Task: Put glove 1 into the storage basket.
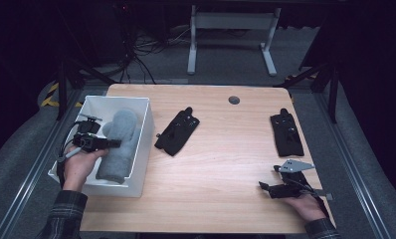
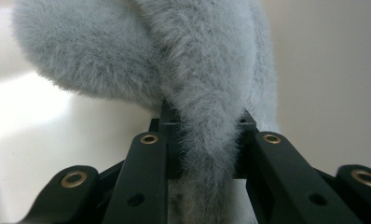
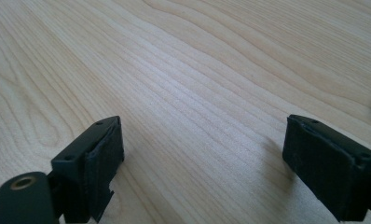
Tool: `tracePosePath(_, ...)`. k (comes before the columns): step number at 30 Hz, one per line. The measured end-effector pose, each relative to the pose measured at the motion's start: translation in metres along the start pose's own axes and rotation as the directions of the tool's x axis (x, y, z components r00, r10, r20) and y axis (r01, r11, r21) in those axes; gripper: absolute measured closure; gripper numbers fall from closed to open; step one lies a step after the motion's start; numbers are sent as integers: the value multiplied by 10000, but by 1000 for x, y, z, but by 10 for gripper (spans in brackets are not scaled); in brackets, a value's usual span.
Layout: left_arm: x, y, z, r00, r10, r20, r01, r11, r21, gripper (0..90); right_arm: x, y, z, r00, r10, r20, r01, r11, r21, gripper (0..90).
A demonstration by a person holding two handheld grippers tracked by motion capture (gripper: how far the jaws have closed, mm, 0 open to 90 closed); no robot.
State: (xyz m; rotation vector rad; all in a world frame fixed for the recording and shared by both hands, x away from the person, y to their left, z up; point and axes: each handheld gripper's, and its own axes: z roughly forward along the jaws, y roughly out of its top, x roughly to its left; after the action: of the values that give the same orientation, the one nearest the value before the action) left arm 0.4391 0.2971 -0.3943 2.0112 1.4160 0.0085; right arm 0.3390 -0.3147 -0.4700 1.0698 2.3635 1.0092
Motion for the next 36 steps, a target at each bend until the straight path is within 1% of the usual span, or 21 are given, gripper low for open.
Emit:
tracePosePath(4, 9, -1, 13, 9999, -147, -4, 147, 9995, 286, 742, 0, 0, 0, 10000, -9, 3, 9, 10000, -5, 128)
tracePosePath(7, 19, -1, 24, 9995, -289, -162, 297, 9983, 496, 735, 0, 0, 0, 10000, -7, 2, 7, 10000, -3, 128)
tracePosePath(10, 28, -2, 29, 9991, -414, -23, 415, 9981, 460, 726, 0, 0, 0, 10000, -3, 1, 3, 10000, -2, 128)
tracePosePath(12, 30, -2, 31, 9987, -496, -126, 501, 9976, 480, 715, 0, 0, 0, 10000, -9, 2, 9, 10000, -3, 128)
tracePosePath(13, 31, -1, 32, 9988, -432, -232, 443, 9977, 517, 704, 0, 0, 0, 10000, -5, 1, 5, 10000, -3, 127)
tracePosePath(14, 32, -2, 33, 9987, -457, -223, 468, 9976, 518, 690, 0, 0, 0, 10000, -8, 1, 8, 10000, -3, 127)
tracePosePath(15, 33, -2, 33, 9981, -560, -260, 573, 9971, 497, 666, 0, 0, 0, 10000, -10, 0, 10, 10000, -2, 127)
tracePosePath(17, 32, -2, 31, 9982, -477, -373, 494, 9978, 451, 604, 0, 0, 0, 10000, -12, 0, 12, 10000, -3, 126)
tracePosePath(19, 31, -1, 28, 9978, -450, -496, 465, 9984, 310, 505, 0, 0, 0, 10000, -15, 2, 15, 10000, -2, 126)
tracePosePath(20, 30, -1, 25, 9981, -447, -431, 453, 9989, 132, 468, 0, 0, 0, 10000, -16, 1, 16, 10000, -3, 126)
tracePosePath(22, 25, 1, 21, 9979, -311, -567, 313, 9995, 18, 398, 0, 0, 0, 10000, -14, 0, 14, 10000, -3, 126)
tracePosePath(24, 20, 5, 15, 9971, -52, -759, 46, 10000, -75, 350, 0, 0, 0, 10000, -17, -1, 17, 10000, 1, 125)
tracePosePath(25, 16, 6, 11, 9971, -5, -758, -10, 9998, -196, 331, 0, 0, 0, 10000, -16, 1, 16, 10000, -3, 125)
tracePosePath(26, 13, 8, 6, 9971, 76, -758, -111, 9989, -450, 320, 0, 0, 0, 10000, -18, 1, 18, 10000, -1, 125)
tracePosePath(27, 11, 9, 3, 9972, 91, -742, -136, 9981, -604, 315, 0, 0, 0, 10000, -23, 1, 23, 10000, -1, 125)
tracePosePath(28, 9, 11, -1, 9975, 117, -693, -160, 9979, -624, 302, 0, 0, 0, 10000, -21, 2, 21, 10000, -1, 125)
tracePosePath(30, 2, 15, -7, 9954, 392, -871, -449, 9969, -645, 281, 0, 0, 0, 10000, -21, 4, 21, 10000, -2, 125)
tracePosePath(31, -2, 16, -11, 9958, 444, -803, -508, 9955, -797, 268, 0, 0, 0, 10000, -22, 5, 22, 10000, 2, 125)
tracePosePath(33, -10, 20, -17, 9954, 626, -721, -693, 9932, -939, 263, 0, 0, 0, 10000, -21, 3, 21, 10000, -2, 125)
tracePosePath(35, -18, 25, -24, 9957, 793, -478, -841, 9904, -1100, 260, 0, 0, 0, 10000, -21, 4, 21, 10000, -2, 125)
tracePosePath(36, -21, 27, -26, 9949, 886, -475, -936, 9888, -1161, 258, 0, 0, 0, 10000, -23, 3, 23, 10000, -1, 125)
